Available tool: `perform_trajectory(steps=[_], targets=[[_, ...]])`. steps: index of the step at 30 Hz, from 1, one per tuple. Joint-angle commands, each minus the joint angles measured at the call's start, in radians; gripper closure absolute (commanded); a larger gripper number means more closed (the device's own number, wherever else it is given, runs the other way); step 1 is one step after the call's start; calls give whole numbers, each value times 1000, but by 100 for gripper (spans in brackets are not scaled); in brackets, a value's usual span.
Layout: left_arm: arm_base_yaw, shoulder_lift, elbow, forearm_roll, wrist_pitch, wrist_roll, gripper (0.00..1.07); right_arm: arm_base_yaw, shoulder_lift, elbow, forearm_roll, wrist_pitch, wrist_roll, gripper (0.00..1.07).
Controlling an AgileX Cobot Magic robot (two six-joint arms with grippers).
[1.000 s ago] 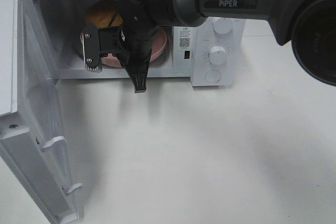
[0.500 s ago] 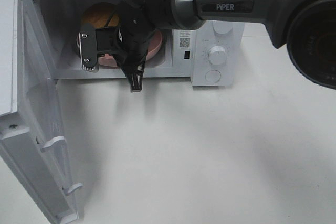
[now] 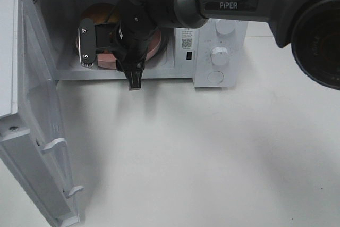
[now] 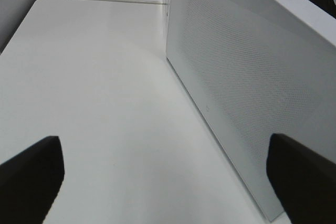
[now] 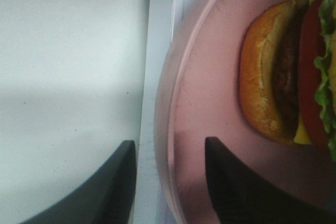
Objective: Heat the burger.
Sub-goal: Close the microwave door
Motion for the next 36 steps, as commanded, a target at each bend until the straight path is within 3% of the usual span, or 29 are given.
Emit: perform_trajectory(steps=[1,8,10,12,16,36], targets=[[2,-20,2,-5,-3,0,9,0,-23,-1,20,21,6,58],[2,-20,2,-5,-3,0,9,0,-53,-1,20,55,22,51],[2,-20,2,-5,-3,0,9,0,-64,3,24,57,47,42],[2,-20,2,-5,-3,0,9,0,-72,8,33,54,47,39],[2,-20,2,-5,-3,0,9,0,-117,100,45,0,37,34],[2,-20,2,-5,-3,0,9,0,-398,488,12,-115,82,34]])
